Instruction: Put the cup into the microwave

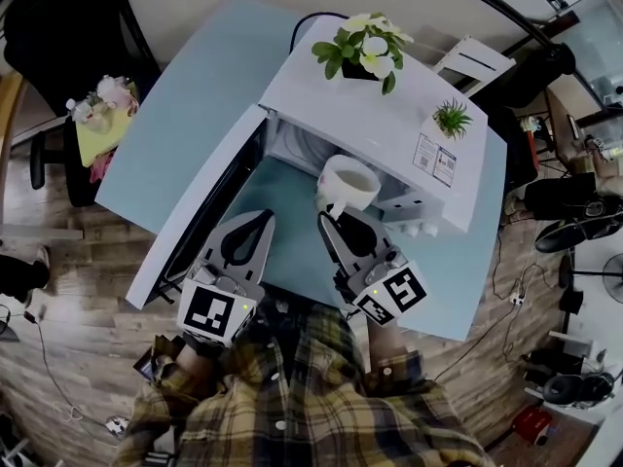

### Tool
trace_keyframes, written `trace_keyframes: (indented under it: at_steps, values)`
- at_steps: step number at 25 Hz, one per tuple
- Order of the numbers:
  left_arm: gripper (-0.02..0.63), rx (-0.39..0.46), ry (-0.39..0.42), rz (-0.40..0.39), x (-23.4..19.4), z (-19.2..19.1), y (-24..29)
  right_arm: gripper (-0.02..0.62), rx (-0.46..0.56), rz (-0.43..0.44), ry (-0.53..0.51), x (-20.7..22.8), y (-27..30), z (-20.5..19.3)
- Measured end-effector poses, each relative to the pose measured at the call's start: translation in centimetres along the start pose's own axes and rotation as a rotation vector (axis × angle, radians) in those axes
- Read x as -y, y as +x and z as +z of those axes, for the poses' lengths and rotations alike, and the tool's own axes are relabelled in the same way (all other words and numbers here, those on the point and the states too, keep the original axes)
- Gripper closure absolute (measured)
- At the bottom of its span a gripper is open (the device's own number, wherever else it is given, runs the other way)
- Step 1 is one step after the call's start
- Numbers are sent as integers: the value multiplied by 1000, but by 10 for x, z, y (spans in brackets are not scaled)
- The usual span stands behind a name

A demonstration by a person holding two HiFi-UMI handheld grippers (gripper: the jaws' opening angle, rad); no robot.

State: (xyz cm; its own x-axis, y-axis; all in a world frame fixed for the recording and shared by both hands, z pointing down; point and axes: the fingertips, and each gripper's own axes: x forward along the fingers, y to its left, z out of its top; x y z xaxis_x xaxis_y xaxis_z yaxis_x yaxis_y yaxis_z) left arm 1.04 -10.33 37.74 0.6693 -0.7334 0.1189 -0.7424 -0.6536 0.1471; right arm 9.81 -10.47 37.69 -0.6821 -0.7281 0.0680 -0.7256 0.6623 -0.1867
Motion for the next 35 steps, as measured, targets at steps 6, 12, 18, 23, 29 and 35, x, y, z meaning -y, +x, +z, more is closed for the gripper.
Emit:
trace_keyframes:
  at_steps: [6,12,18,23,29,35]
  values:
    - [614,-38,-18,-8,-5,-10,6,534,-11,-7,-15,10,13,-14]
    - [614,-48,-29,-17,-6,-19,15,534,-16,-42,-48,22,25,-23]
    - [614,-59,-48,-42,0,-22,22,534,-37,-76,-95,37,33,-35]
    - [614,-71,-51,-48,0,-29,27,532,-51,-111,-134,48,36,-46]
    - [614,-79,-45,-57,3,-33,31,532,-74,-142,-181,60,37,-59]
    - [614,-85,-54,-49,1,-38,29,531,-107,-164,-235,65,45,-67]
